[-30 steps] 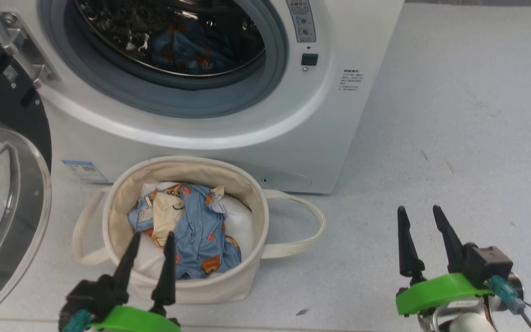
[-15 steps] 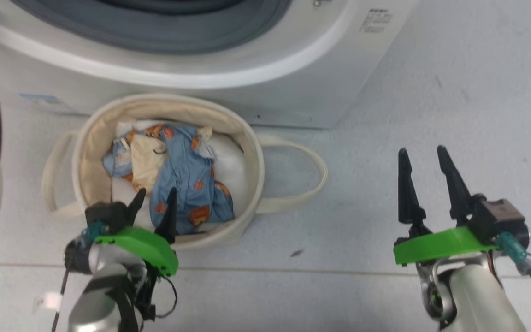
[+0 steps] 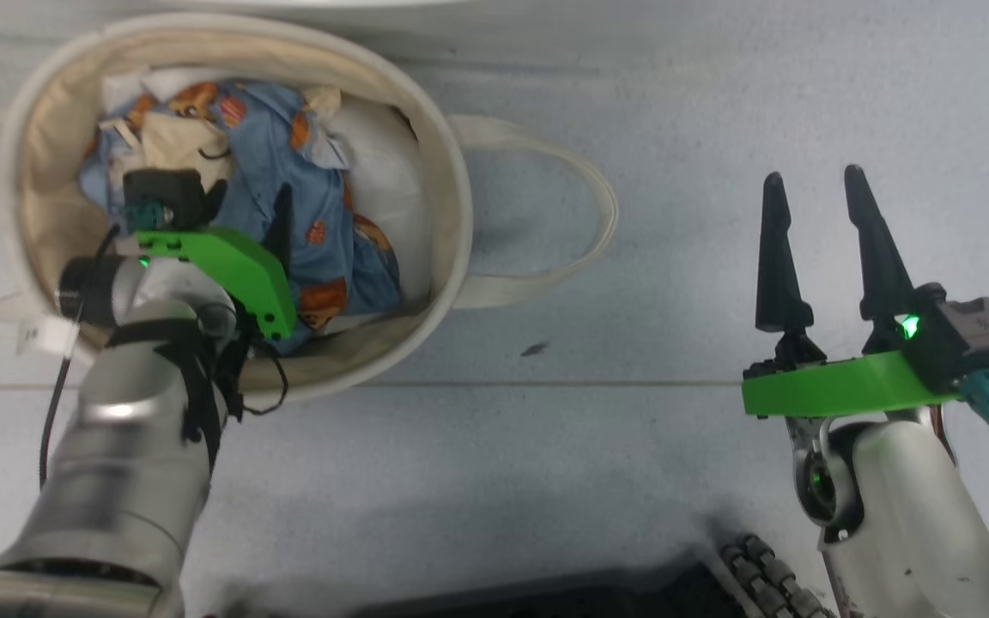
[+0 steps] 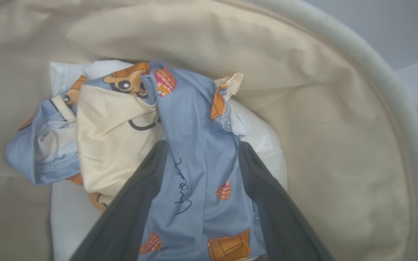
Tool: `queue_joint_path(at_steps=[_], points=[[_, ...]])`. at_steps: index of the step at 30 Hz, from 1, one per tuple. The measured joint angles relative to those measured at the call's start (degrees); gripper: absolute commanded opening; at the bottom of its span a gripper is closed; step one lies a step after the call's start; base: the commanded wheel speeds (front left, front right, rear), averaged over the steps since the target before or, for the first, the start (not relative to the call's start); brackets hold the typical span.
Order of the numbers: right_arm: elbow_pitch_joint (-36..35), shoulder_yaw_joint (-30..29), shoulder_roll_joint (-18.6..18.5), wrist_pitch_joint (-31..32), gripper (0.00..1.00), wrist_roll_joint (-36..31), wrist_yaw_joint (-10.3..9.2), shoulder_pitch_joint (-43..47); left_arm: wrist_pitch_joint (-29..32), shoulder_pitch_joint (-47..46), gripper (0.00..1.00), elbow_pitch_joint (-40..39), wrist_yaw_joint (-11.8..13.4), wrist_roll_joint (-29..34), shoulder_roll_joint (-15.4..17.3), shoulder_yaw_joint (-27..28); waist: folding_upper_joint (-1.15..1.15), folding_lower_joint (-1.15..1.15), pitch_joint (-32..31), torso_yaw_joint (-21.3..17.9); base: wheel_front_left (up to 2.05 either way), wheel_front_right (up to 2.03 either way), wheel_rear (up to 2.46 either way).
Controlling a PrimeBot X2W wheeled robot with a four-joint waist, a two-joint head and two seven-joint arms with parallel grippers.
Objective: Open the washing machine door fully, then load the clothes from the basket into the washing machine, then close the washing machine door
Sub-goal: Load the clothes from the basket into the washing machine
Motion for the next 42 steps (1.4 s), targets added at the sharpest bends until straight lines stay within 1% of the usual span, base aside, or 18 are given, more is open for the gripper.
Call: queue_joint_path(at_steps=[3,5,10,13,15,16,17,19,22,23,26,27,29,32,36,37,40,42], points=[[-0.60,0.00,0.00,0.00,1.00,0.11,0.00,-1.03,4.76,-2.82,1.00,1.04,4.11,1.75,0.78,-1.05,0.00,0.00,3.27,-0.54,0.00,0.00,0.00],[-0.68,0.09,0.00,0.00,1.00,0.15,0.00,-1.38,7.44,-4.20,1.00,1.54,5.58,1.92,0.97,-1.44,0.00,0.00,5.13,-1.00,0.00,0.00,0.00],[-0.81,0.19,-0.01,0.00,1.00,0.62,0.00,-2.04,10.10,-7.23,1.00,1.77,8.37,2.45,1.38,-2.23,0.00,-0.01,8.36,-2.30,0.00,0.00,0.00],[-1.47,0.19,-0.01,-0.01,1.00,0.62,0.00,-2.17,10.79,-9.07,1.00,1.79,10.66,3.11,2.13,-2.59,0.00,-0.01,9.80,-2.91,0.00,0.00,0.00],[-1.85,0.16,-0.01,-0.01,1.00,0.60,0.00,-2.25,11.05,-10.10,1.00,1.80,12.88,3.83,2.43,-3.15,0.00,-0.01,10.68,-3.06,0.00,0.00,0.00],[-2.08,0.16,0.00,-0.01,1.00,0.57,0.00,-2.29,11.49,-10.83,1.00,1.79,14.89,4.69,2.49,-4.07,0.00,-0.01,11.46,-3.00,0.00,0.00,0.00],[-2.15,0.15,-0.01,-0.01,1.00,0.48,0.00,-2.31,11.83,-11.10,1.00,1.80,15.50,4.79,2.43,-4.07,0.00,-0.01,11.80,-2.91,0.00,0.00,0.00],[-2.16,0.16,-0.01,-0.01,1.00,0.31,0.00,-2.32,12.60,-11.52,1.00,1.79,15.81,4.79,2.32,-4.14,0.00,-0.01,12.30,-2.64,0.00,0.00,0.00],[-2.41,0.12,-0.01,-0.01,1.00,0.01,0.00,-2.32,13.77,-11.51,1.00,1.79,14.92,4.58,1.89,-4.26,0.00,-0.02,12.52,-2.18,0.00,0.00,0.00],[-2.42,0.09,-0.01,-0.01,1.00,0.01,0.00,-2.32,13.73,-11.50,0.00,1.79,14.22,3.91,1.70,-4.08,0.00,-0.01,12.50,-2.01,0.00,0.00,0.00],[-2.42,-0.03,-0.01,-0.01,1.00,-0.15,0.00,-2.32,13.60,-11.28,0.00,1.81,12.89,2.60,1.14,-3.90,0.00,-0.01,12.11,-1.52,0.00,0.00,0.00],[-2.42,-0.04,-0.01,-0.01,1.00,-0.48,0.00,-2.32,12.90,-11.19,0.00,1.90,12.87,2.24,1.02,-3.88,0.00,-0.01,11.82,-1.37,0.00,0.00,0.00],[-2.42,-0.09,-0.01,-0.01,1.00,-0.57,0.00,-2.32,10.45,-11.01,0.00,1.93,12.71,1.67,0.88,-3.67,0.00,-0.01,11.12,-1.10,0.00,0.00,0.00],[-2.41,-0.05,-0.01,-0.01,1.00,-0.56,0.00,-2.32,6.13,-10.16,0.00,1.92,11.68,0.31,0.79,-2.63,0.00,-0.02,9.72,-0.73,0.00,0.00,0.00],[-2.13,0.29,-0.02,-0.01,1.00,-0.47,0.00,-2.32,-1.58,-8.36,0.00,1.63,10.31,-1.46,1.01,-1.64,0.00,-0.02,7.18,-0.20,0.00,0.00,0.00],[-2.13,0.29,-0.02,-0.01,1.00,-0.47,0.00,-2.32,-1.58,-8.36,0.00,1.63,10.31,-1.46,1.01,-1.64,0.00,-0.02,7.18,-0.20,0.00,0.00,0.00],[-1.40,0.56,-0.02,-0.01,1.00,-0.33,0.00,-2.31,-3.69,-6.56,0.00,-1.12,9.22,-2.20,1.49,-0.51,0.00,-0.02,4.72,0.23,0.00,0.00,0.00],[-0.98,0.80,-0.03,-0.01,1.00,-0.16,0.00,-2.28,-3.69,-4.17,0.00,-6.97,8.98,-2.29,2.22,0.22,0.00,-0.02,2.86,0.53,0.00,0.00,0.00]])
